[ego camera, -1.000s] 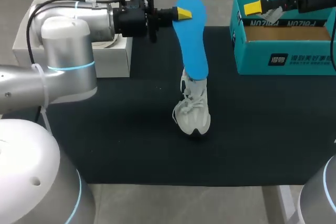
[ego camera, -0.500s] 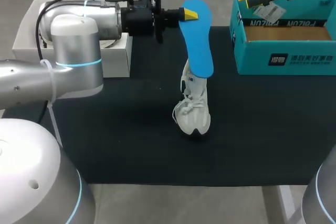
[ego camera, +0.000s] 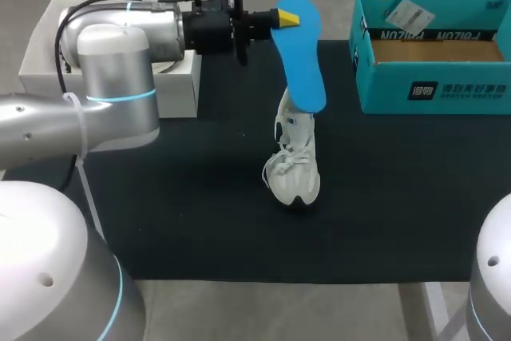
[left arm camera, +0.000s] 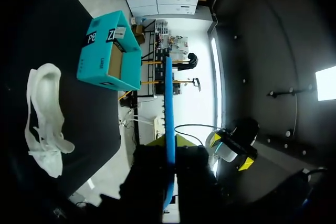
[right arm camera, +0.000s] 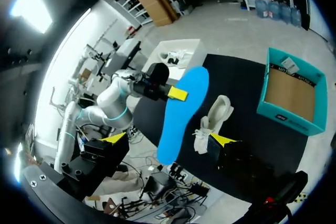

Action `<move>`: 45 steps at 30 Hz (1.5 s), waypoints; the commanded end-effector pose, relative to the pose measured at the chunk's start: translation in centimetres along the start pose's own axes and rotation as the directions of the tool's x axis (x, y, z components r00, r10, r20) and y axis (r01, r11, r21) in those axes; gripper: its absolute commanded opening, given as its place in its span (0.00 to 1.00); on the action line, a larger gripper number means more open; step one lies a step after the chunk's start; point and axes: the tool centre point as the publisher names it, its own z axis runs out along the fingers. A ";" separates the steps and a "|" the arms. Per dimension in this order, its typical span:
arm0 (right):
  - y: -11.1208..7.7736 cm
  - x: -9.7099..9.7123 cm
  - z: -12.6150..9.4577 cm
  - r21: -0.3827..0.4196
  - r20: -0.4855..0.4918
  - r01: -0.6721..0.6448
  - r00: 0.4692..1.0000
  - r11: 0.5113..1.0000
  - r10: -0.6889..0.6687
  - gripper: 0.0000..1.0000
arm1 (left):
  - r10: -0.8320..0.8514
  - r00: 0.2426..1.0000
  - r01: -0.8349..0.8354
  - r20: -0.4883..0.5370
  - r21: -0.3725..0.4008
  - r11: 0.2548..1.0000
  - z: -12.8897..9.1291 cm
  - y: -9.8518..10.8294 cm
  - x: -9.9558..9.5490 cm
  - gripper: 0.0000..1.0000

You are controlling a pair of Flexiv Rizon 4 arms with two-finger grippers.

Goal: Take the shoe out of the shoebox, open the shoe tongue, remove and reinsert the insole, then place the shoe into the shoebox

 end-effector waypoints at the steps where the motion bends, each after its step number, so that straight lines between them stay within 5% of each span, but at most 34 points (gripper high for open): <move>1: 1.3 1.3 0.5 0.227 0.341 -0.083 0.940 0.970 0.001 1.00 | -0.004 1.000 0.004 -0.016 0.019 1.000 0.6 0.0 -0.2 0.00; 13: 2.0 1.8 2.5 0.280 0.563 -0.221 0.826 0.934 0.027 1.00 | -0.003 1.000 0.003 -0.011 0.023 1.000 0.7 0.0 -0.2 0.00; 24: 2.2 1.2 3.7 0.154 0.531 -0.265 0.835 0.952 0.147 1.00 | -0.013 1.000 0.013 -0.008 0.023 1.000 0.8 0.7 -0.4 0.00; 33: 2.6 1.6 4.4 -0.011 0.575 -0.289 0.782 0.957 0.242 1.00 | -0.020 1.000 0.021 -0.015 0.028 0.999 1.0 0.9 -0.5 0.00; 45: 2.7 1.7 6.8 0.056 0.566 -0.281 0.800 0.958 0.202 1.00 | -0.022 1.000 0.022 -0.016 0.019 1.000 1.3 1.0 -0.7 0.00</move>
